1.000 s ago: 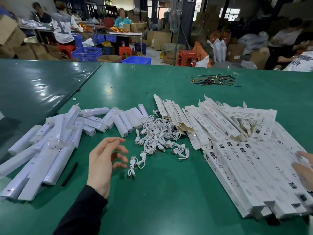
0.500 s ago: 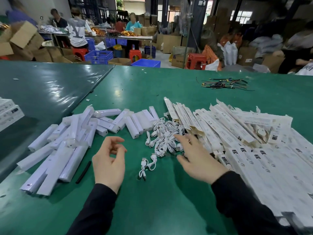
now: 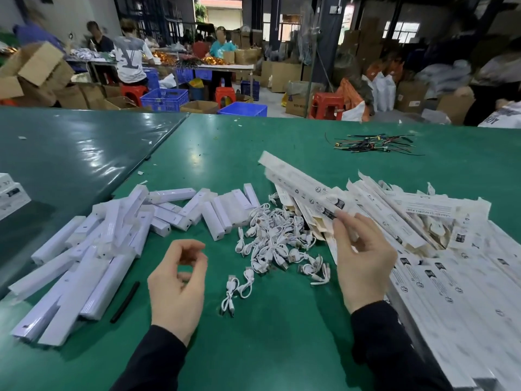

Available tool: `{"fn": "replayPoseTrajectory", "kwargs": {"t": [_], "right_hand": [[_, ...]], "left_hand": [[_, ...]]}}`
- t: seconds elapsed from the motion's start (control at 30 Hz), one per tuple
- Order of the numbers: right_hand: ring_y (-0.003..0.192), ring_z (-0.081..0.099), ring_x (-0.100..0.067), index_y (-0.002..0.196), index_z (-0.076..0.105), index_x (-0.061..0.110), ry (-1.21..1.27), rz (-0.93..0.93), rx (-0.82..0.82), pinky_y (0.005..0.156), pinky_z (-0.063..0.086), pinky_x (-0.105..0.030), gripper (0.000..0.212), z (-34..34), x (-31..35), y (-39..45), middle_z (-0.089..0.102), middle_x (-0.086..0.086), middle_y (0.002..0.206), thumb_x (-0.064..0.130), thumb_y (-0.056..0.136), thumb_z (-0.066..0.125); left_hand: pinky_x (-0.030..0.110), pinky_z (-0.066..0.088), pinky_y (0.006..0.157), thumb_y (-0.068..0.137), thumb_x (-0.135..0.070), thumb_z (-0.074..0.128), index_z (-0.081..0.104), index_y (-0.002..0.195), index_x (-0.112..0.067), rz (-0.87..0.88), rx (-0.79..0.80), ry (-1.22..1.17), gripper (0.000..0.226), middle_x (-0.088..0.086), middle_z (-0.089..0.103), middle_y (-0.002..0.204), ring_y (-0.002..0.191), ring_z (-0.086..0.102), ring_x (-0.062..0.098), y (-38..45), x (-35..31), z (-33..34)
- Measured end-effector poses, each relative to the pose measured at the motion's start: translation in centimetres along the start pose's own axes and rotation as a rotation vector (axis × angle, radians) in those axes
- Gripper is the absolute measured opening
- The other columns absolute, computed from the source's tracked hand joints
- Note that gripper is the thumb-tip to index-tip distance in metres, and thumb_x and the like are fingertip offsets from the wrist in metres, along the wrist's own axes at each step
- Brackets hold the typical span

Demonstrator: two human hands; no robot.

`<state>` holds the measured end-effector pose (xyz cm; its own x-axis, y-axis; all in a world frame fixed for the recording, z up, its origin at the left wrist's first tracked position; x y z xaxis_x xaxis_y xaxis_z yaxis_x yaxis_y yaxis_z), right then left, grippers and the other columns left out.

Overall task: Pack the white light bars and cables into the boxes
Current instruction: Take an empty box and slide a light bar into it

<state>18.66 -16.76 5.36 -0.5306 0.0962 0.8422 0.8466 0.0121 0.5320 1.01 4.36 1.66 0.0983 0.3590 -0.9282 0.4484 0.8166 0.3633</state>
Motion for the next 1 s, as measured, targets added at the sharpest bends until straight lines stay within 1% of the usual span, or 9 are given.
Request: {"fn": "replayPoseTrajectory", "kwargs": {"t": [0.1, 0.17, 0.23, 0.33, 0.5, 0.63, 0.73, 0.9, 1.0], "right_hand": [[0.071, 0.068, -0.012, 0.08, 0.08, 0.02, 0.491, 0.417, 0.151, 0.065, 0.055, -0.018, 0.014, 0.5, 0.8, -2.0, 0.076, -0.005, 0.088, 0.01, 0.071, 0.075], [0.067, 0.068, -0.012, 0.078, 0.08, 0.014, 0.576, 0.707, 0.368, 0.06, 0.055, -0.018, 0.016, 2.2, 1.0, -4.7, 0.076, -0.007, 0.09, 0.008, 0.063, 0.075], [0.066, 0.069, -0.014, 0.074, 0.077, 0.005, 0.562, 0.861, 0.541, 0.058, 0.054, -0.019, 0.009, 3.6, 1.2, -7.1, 0.076, -0.011, 0.088, 0.0, 0.068, 0.075], [0.074, 0.073, -0.023, 0.076, 0.066, 0.002, 0.636, 1.006, 0.738, 0.053, 0.055, -0.02, 0.011, 4.9, 1.7, -8.7, 0.073, -0.021, 0.093, -0.007, 0.073, 0.071], [0.071, 0.073, -0.024, 0.083, 0.055, 0.008, 0.639, 0.985, 0.953, 0.052, 0.055, -0.021, 0.022, 5.0, 2.4, -9.0, 0.072, -0.014, 0.078, 0.004, 0.072, 0.074], [0.079, 0.07, -0.016, 0.102, 0.057, 0.01, 0.419, 0.793, 0.977, 0.062, 0.056, -0.023, 0.028, 5.1, 2.2, -8.9, 0.072, -0.01, 0.097, 0.01, 0.08, 0.075], [0.088, 0.069, -0.011, 0.117, 0.064, 0.014, 0.334, 0.68, 1.018, 0.073, 0.056, -0.024, 0.048, 5.2, 2.1, -8.8, 0.073, -0.006, 0.109, 0.025, 0.073, 0.079], [0.09, 0.069, -0.022, 0.112, 0.071, 0.009, 0.344, 0.628, 1.114, 0.09, 0.055, -0.039, 0.021, 5.3, 2.5, -9.5, 0.074, -0.01, 0.106, 0.013, 0.092, 0.065], [0.09, 0.071, -0.025, 0.121, 0.065, 0.009, 0.442, 0.674, 1.157, 0.079, 0.057, -0.031, 0.026, 5.4, 2.9, -9.6, 0.073, -0.013, 0.11, 0.012, 0.098, 0.055]], "left_hand": [[0.025, 0.056, 0.061, 0.083, -0.005, 0.068, 0.067, 0.104, -0.027, -0.15, 0.181, -0.331, 0.03, -0.004, 0.072, 0.096, 0.084, 0.065, 0.019, 0.0, -0.3, 0.9], [0.031, 0.059, 0.074, 0.076, -0.019, 0.075, 0.059, 0.125, -0.019, -0.293, 0.311, -0.573, 0.052, 0.005, 0.071, 0.115, 0.1, 0.069, 0.024, 0.0, -0.4, 1.5], [0.033, 0.058, 0.081, 0.063, -0.027, 0.088, 0.063, 0.122, -0.013, -0.39, 0.324, -0.753, 0.065, 0.01, 0.068, 0.121, 0.106, 0.068, 0.024, 0.0, -0.5, 1.7], [0.03, 0.059, 0.078, 0.041, -0.037, 0.099, 0.077, 0.1, -0.013, -0.404, 0.293, -0.812, 0.068, 0.013, 0.071, 0.116, 0.101, 0.07, 0.022, 0.2, -0.6, 1.7], [0.031, 0.06, 0.074, 0.037, -0.039, 0.1, 0.072, 0.109, -0.013, -0.442, 0.33, -0.853, 0.082, 0.014, 0.071, 0.114, 0.102, 0.07, 0.026, 0.5, -0.3, 1.7], [0.022, 0.058, 0.062, 0.034, -0.038, 0.099, 0.08, 0.089, -0.018, -0.466, 0.282, -0.776, 0.061, 0.007, 0.076, 0.094, 0.084, 0.074, 0.019, 0.3, 0.0, 1.5], [0.018, 0.053, 0.051, 0.063, -0.02, 0.077, 0.077, 0.087, -0.01, -0.512, 0.28, -0.734, 0.025, 0.009, 0.075, 0.087, 0.072, 0.073, 0.017, -0.2, 0.3, 1.7], [0.024, 0.057, 0.055, 0.067, -0.016, 0.069, 0.069, 0.097, -0.007, -0.536, 0.287, -0.606, 0.032, 0.006, 0.075, 0.086, 0.066, 0.07, 0.014, -0.6, 0.2, 1.9], [0.027, 0.059, 0.062, 0.069, -0.018, 0.066, 0.069, 0.095, -0.007, -0.561, 0.306, -0.644, 0.028, 0.007, 0.075, 0.085, 0.067, 0.07, 0.015, -0.7, 0.0, 2.0]]}}
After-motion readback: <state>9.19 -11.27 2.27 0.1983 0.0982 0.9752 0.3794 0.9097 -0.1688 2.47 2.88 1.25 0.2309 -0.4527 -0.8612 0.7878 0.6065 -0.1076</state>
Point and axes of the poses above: each hand's wrist, its own y-axis towards the middle knuckle, its own z-axis out of the palm, x = y × z, the point moved 5 cm from there along y, towards the middle knuckle
